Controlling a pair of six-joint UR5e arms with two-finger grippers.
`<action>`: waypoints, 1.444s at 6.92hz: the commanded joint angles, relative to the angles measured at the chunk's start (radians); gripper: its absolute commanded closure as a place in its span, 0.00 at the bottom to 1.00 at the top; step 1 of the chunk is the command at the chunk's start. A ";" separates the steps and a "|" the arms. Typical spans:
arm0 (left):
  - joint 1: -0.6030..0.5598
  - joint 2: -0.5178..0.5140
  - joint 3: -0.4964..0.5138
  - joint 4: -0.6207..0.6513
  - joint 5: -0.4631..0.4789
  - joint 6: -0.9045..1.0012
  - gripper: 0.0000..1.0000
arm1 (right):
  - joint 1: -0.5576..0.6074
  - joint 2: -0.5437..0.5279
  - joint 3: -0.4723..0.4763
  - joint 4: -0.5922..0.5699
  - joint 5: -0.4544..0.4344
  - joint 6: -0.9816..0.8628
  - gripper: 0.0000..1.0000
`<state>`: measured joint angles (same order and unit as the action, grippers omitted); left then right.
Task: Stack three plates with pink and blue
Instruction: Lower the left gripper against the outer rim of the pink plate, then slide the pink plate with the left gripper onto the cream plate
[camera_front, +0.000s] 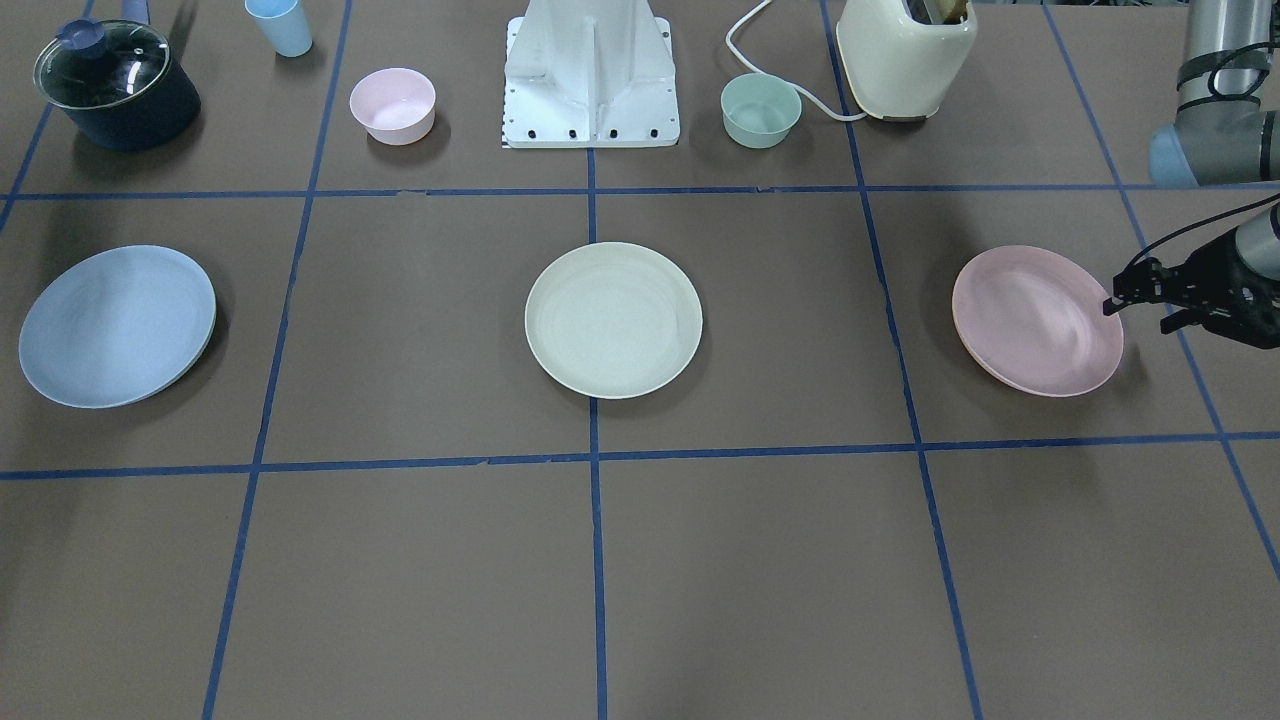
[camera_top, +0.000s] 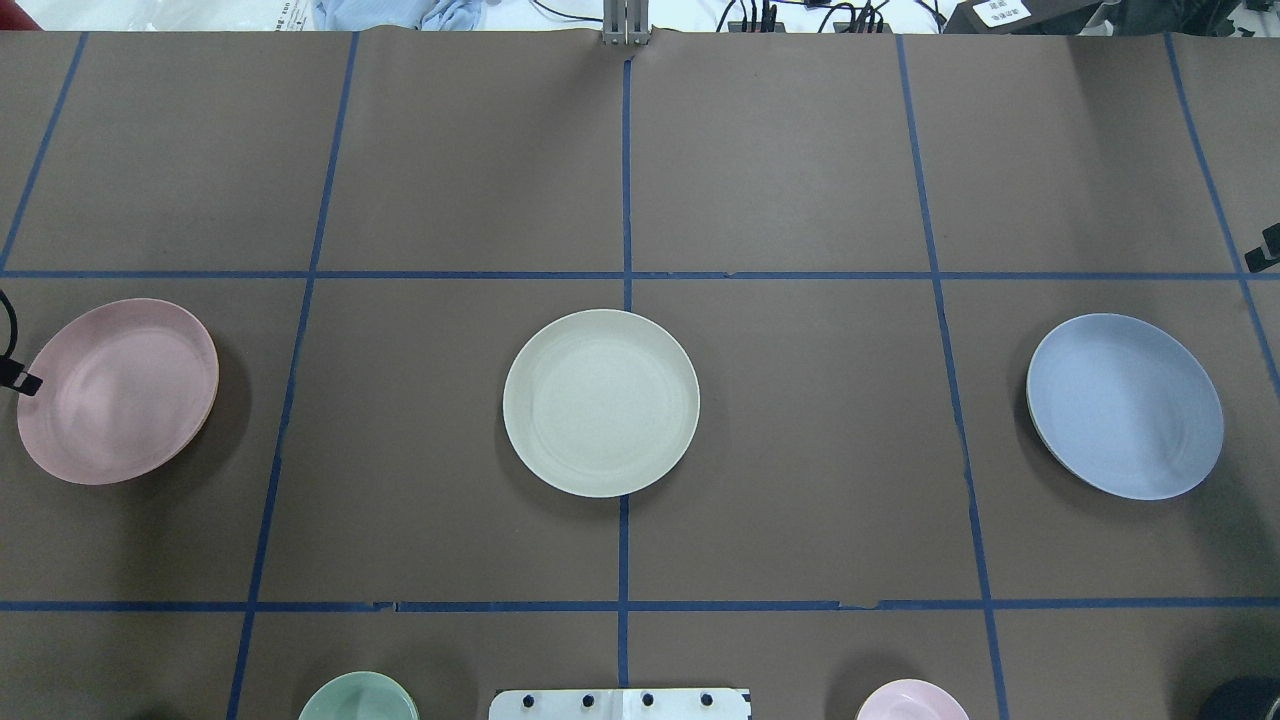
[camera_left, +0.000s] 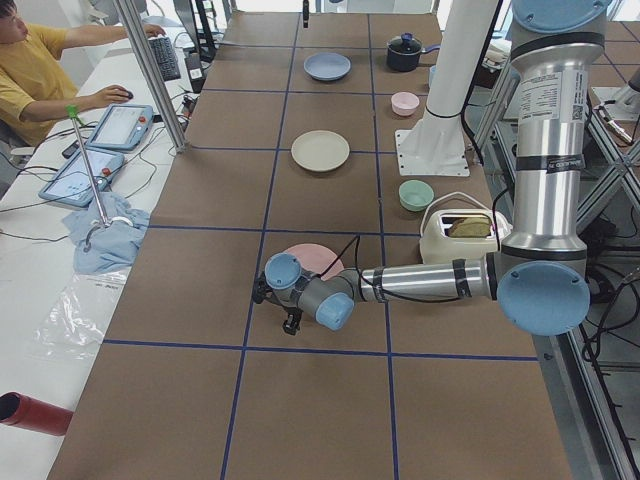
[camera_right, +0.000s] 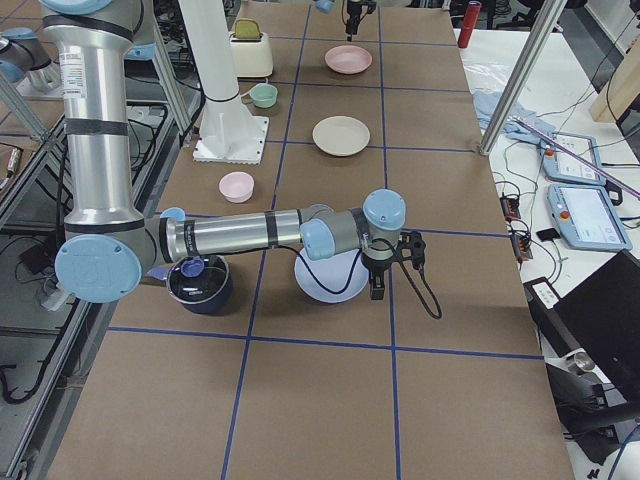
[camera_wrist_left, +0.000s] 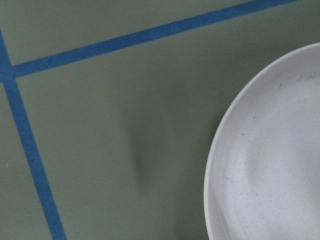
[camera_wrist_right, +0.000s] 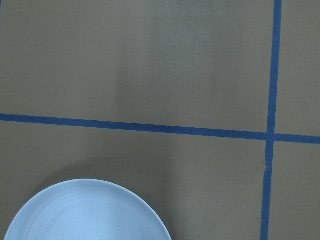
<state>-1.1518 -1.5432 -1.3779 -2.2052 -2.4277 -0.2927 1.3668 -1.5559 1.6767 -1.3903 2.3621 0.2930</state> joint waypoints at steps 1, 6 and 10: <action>0.012 -0.011 0.013 -0.001 -0.010 -0.006 0.28 | 0.000 -0.006 0.002 0.000 0.005 0.000 0.00; 0.024 -0.015 -0.016 -0.004 -0.202 -0.114 1.00 | 0.000 -0.009 0.008 0.000 0.020 0.000 0.00; 0.078 -0.089 -0.289 0.001 -0.234 -0.538 1.00 | -0.026 -0.006 0.008 0.002 0.042 0.003 0.00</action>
<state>-1.1130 -1.6129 -1.5837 -2.2039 -2.6636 -0.6937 1.3581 -1.5628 1.6849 -1.3888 2.4043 0.2950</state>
